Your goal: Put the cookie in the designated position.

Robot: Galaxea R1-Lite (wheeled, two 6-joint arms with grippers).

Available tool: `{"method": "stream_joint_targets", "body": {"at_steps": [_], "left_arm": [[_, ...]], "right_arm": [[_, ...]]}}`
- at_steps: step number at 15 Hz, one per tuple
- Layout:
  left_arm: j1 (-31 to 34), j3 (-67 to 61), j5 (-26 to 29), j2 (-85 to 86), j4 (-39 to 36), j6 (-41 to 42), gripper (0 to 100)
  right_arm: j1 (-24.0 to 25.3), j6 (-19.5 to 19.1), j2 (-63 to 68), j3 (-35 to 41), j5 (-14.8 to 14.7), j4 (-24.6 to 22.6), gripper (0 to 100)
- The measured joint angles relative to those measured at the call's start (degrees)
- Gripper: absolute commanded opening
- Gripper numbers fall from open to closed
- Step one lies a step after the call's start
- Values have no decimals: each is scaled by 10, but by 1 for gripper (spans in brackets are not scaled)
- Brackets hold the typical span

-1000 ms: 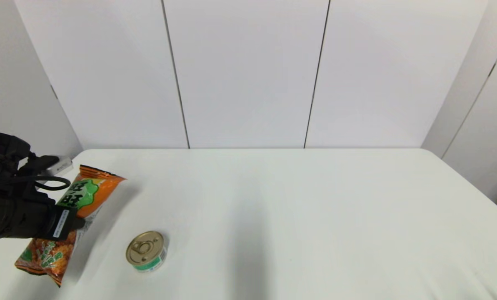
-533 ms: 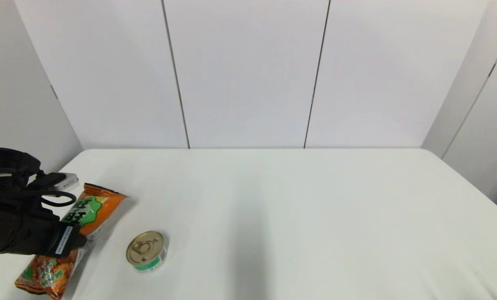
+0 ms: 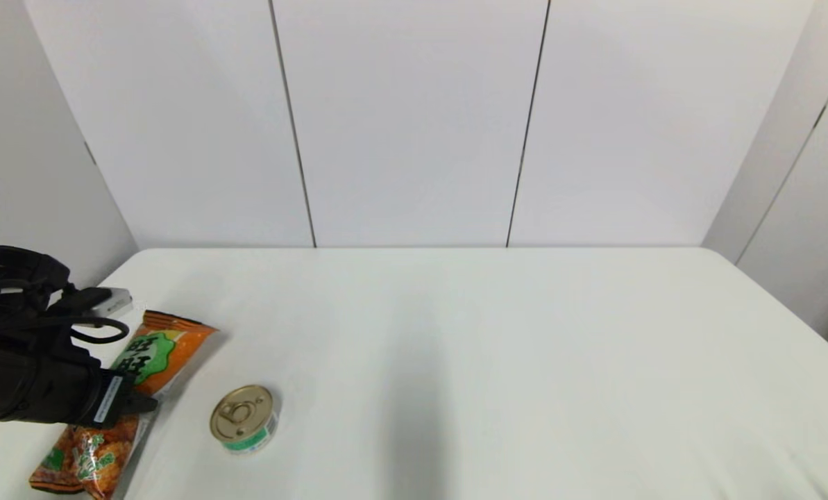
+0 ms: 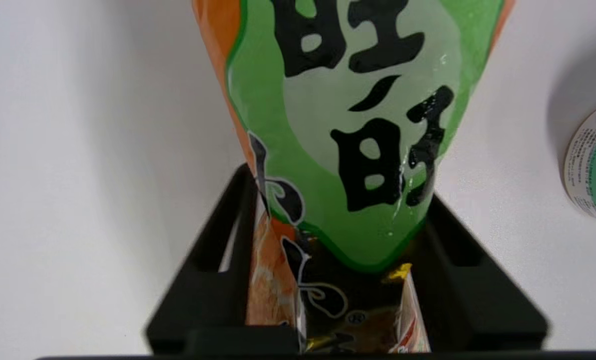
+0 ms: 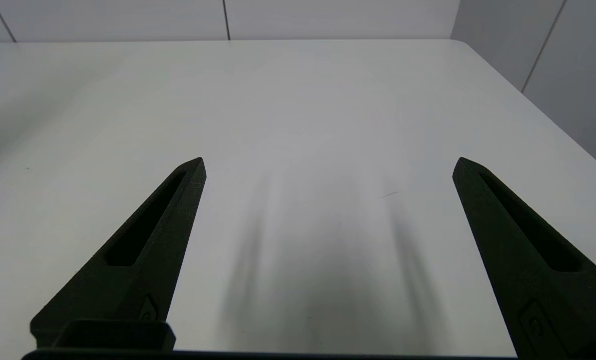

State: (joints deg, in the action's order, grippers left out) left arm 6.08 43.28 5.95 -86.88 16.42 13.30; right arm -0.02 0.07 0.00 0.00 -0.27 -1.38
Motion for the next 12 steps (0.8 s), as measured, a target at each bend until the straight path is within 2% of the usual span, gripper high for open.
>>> {"method": "stream_joint_targets", "body": {"at_steps": [4, 12], "left_arm": [[-2, 26, 3, 13, 0, 2, 100], [-42, 159, 6, 108, -7, 0, 100]], "right_arm": [[0, 0, 0, 0, 0, 0, 100], [0, 0, 0, 0, 0, 0, 100]]}}
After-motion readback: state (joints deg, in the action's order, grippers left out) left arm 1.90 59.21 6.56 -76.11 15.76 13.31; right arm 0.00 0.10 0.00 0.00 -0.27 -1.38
